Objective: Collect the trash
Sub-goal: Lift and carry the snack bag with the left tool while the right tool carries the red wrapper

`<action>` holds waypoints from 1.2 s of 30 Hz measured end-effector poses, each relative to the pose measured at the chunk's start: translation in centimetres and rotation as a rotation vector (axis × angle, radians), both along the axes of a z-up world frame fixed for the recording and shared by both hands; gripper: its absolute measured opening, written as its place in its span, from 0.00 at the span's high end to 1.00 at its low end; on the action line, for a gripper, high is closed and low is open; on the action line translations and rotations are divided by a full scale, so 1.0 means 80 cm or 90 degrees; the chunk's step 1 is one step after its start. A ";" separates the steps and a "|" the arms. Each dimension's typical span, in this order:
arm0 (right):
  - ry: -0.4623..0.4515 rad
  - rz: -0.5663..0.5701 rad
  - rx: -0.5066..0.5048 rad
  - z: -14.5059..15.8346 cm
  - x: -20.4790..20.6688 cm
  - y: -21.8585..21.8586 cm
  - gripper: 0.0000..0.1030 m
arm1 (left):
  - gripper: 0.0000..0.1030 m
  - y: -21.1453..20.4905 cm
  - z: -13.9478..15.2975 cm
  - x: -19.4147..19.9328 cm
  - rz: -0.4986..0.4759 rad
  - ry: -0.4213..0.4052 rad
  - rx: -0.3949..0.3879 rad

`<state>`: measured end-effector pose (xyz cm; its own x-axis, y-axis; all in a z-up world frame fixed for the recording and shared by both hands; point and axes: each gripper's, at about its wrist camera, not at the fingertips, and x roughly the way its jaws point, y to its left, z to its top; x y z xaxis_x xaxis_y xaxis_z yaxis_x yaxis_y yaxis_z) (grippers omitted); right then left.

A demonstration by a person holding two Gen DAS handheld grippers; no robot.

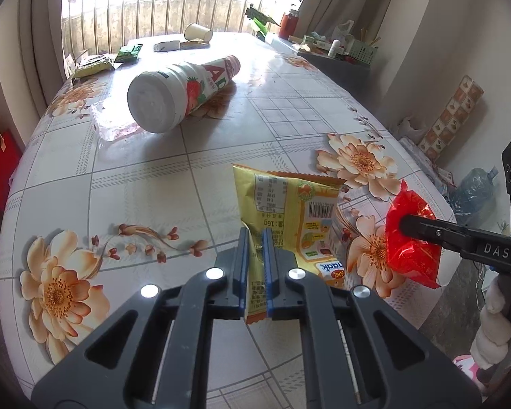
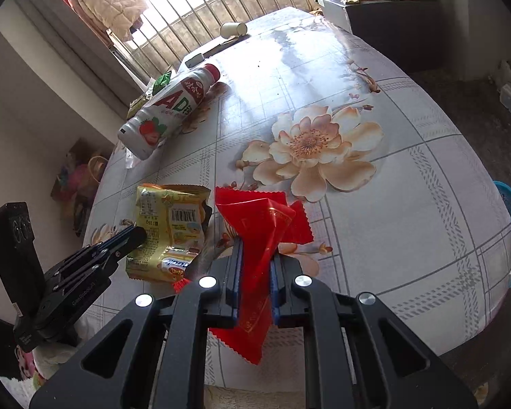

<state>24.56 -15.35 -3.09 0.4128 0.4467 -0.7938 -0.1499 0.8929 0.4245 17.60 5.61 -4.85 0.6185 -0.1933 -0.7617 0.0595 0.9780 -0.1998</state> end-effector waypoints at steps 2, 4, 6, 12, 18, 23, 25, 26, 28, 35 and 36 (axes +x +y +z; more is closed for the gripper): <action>0.003 -0.003 0.004 -0.003 -0.003 0.001 0.87 | 0.95 -0.003 0.007 -0.004 -0.002 -0.007 -0.001; 0.002 -0.003 0.009 -0.001 -0.005 0.000 0.87 | 0.95 -0.004 0.015 -0.007 -0.003 -0.015 -0.003; -0.003 -0.005 0.009 0.002 -0.006 -0.001 0.87 | 0.96 -0.006 0.024 -0.010 -0.005 -0.026 -0.004; -0.018 -0.016 0.014 0.015 -0.009 -0.012 0.87 | 0.96 -0.016 0.044 -0.015 -0.014 -0.053 -0.001; -0.029 -0.027 0.022 0.024 -0.013 -0.020 0.87 | 0.96 -0.027 0.057 -0.019 -0.024 -0.065 0.006; -0.034 -0.037 0.032 0.028 -0.017 -0.030 0.87 | 0.96 -0.034 0.064 -0.019 -0.029 -0.074 0.012; -0.033 -0.040 0.038 0.028 -0.019 -0.035 0.87 | 0.96 -0.037 0.066 -0.018 -0.030 -0.075 0.011; -0.032 -0.042 0.039 0.028 -0.019 -0.037 0.87 | 0.96 -0.039 0.067 -0.019 -0.030 -0.075 0.012; -0.032 -0.044 0.042 0.029 -0.021 -0.040 0.87 | 0.96 -0.042 0.068 -0.020 -0.033 -0.077 0.014; -0.037 -0.056 0.055 0.030 -0.027 -0.057 0.87 | 0.96 -0.056 0.074 -0.020 -0.043 -0.082 0.022; -0.038 -0.058 0.058 0.030 -0.028 -0.061 0.87 | 0.96 -0.058 0.075 -0.020 -0.044 -0.082 0.022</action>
<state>22.29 -20.21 -0.66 0.5011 0.4734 -0.7244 -0.0971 0.8626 0.4965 15.97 0.96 1.12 0.6978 -0.2139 -0.6837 0.1507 0.9768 -0.1518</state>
